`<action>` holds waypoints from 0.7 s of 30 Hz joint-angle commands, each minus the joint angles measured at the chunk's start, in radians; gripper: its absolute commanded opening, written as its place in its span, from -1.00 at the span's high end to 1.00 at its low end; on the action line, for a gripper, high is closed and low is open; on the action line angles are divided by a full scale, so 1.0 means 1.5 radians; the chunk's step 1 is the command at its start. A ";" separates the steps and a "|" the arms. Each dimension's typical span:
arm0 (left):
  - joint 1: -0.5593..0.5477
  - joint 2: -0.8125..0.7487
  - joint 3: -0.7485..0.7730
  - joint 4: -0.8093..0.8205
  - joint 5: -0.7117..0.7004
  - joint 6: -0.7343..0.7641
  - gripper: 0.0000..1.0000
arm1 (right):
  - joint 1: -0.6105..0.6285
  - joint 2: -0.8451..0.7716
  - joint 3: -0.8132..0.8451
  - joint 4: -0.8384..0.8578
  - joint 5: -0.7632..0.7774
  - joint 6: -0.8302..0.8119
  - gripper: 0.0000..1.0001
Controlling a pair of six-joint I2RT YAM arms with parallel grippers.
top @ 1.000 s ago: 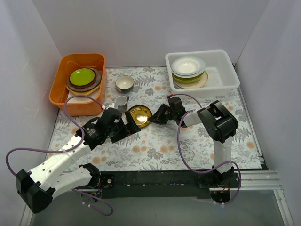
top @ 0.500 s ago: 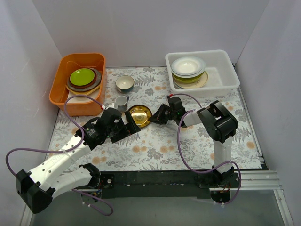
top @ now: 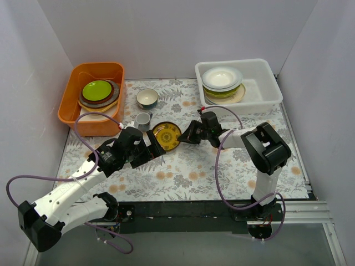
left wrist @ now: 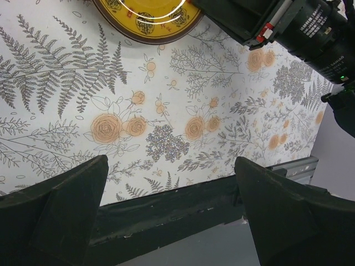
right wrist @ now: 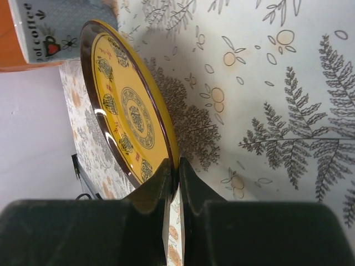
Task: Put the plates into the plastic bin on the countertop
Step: Pick up the plate at the center of the board.
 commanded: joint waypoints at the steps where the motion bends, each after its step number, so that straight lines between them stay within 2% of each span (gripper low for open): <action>1: 0.004 -0.024 0.006 0.011 -0.006 -0.007 -0.96 | -0.003 -0.073 -0.016 -0.005 0.009 -0.037 0.87; 6: 0.004 -0.026 0.001 0.018 -0.001 -0.014 -0.96 | -0.009 -0.142 -0.028 -0.038 0.022 -0.056 0.87; 14: 0.004 -0.025 -0.004 0.039 0.013 -0.015 -0.96 | -0.026 -0.254 0.015 -0.164 0.069 -0.113 0.87; 21: 0.004 -0.007 -0.007 0.064 0.035 -0.009 -0.96 | -0.112 -0.313 0.079 -0.231 0.061 -0.152 0.87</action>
